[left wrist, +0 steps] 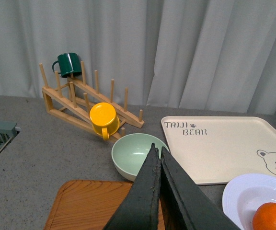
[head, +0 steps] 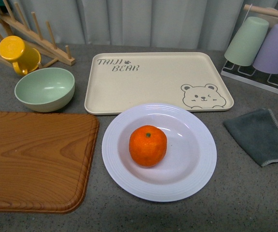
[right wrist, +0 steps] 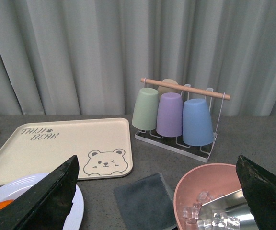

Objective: Place orange and plate with both arms

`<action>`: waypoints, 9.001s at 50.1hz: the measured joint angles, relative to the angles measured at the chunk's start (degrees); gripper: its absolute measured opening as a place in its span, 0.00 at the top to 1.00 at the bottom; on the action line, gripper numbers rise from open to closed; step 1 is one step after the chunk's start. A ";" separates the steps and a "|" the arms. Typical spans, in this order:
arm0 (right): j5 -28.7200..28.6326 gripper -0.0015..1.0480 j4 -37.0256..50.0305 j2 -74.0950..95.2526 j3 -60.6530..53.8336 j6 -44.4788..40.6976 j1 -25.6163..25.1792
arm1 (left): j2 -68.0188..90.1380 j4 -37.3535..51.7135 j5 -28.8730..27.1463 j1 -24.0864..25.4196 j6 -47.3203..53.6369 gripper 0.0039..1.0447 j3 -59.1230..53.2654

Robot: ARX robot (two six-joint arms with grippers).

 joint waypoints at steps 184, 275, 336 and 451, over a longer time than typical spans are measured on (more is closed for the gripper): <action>-42.25 0.49 34.86 129.79 41.40 47.15 5.55 | -22.32 -22.60 0.00 0.00 0.15 0.06 0.02; -42.38 0.97 29.33 146.97 84.63 65.92 13.81 | -22.32 -22.60 0.02 0.00 0.15 0.06 0.02; 2.32 0.09 32.50 114.44 58.71 9.09 14.40 | -22.32 -22.60 0.00 0.00 0.15 0.06 0.02; 0.17 0.99 37.27 38.21 0.15 0.04 0.02 | -22.36 -22.60 -0.02 0.00 0.15 0.06 0.02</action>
